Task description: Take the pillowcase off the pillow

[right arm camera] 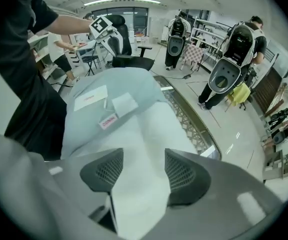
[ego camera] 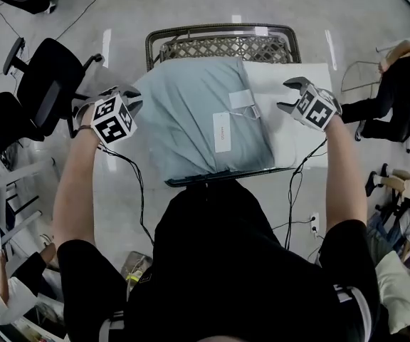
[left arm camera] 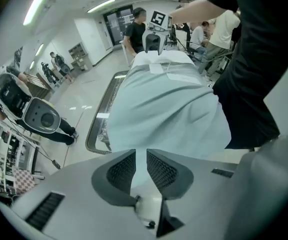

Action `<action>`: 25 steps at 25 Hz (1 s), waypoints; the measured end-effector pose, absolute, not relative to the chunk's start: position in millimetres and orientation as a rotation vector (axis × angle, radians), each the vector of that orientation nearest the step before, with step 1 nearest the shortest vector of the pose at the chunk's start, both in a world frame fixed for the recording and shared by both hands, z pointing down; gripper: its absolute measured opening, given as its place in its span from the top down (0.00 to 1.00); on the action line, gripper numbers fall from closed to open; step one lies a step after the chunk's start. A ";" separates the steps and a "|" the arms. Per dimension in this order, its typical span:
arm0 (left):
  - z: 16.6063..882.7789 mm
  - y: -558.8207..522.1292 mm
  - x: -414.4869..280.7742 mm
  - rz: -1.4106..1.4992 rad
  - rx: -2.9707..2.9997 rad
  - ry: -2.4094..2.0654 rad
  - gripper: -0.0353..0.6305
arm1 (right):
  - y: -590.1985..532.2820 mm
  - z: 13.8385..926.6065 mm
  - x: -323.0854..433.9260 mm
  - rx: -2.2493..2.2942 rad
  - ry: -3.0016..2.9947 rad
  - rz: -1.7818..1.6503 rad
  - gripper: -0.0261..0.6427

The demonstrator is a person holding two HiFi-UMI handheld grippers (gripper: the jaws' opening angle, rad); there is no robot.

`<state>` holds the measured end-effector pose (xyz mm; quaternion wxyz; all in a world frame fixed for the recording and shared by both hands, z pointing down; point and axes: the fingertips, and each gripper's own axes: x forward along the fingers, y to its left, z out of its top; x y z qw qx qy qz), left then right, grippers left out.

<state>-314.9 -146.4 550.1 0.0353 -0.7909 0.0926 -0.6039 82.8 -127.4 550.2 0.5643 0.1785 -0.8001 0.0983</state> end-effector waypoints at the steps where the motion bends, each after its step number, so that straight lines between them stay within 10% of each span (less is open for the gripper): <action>1: 549.6 -138.3 -306.2 -1.829 -2.447 0.284 0.83 | -111.2 552.4 80.9 0.416 -1.884 0.238 0.55; 25: 626.7 97.0 -255.6 -1.873 -2.557 0.846 0.59 | 69.3 645.9 122.1 0.575 -1.782 -0.104 0.24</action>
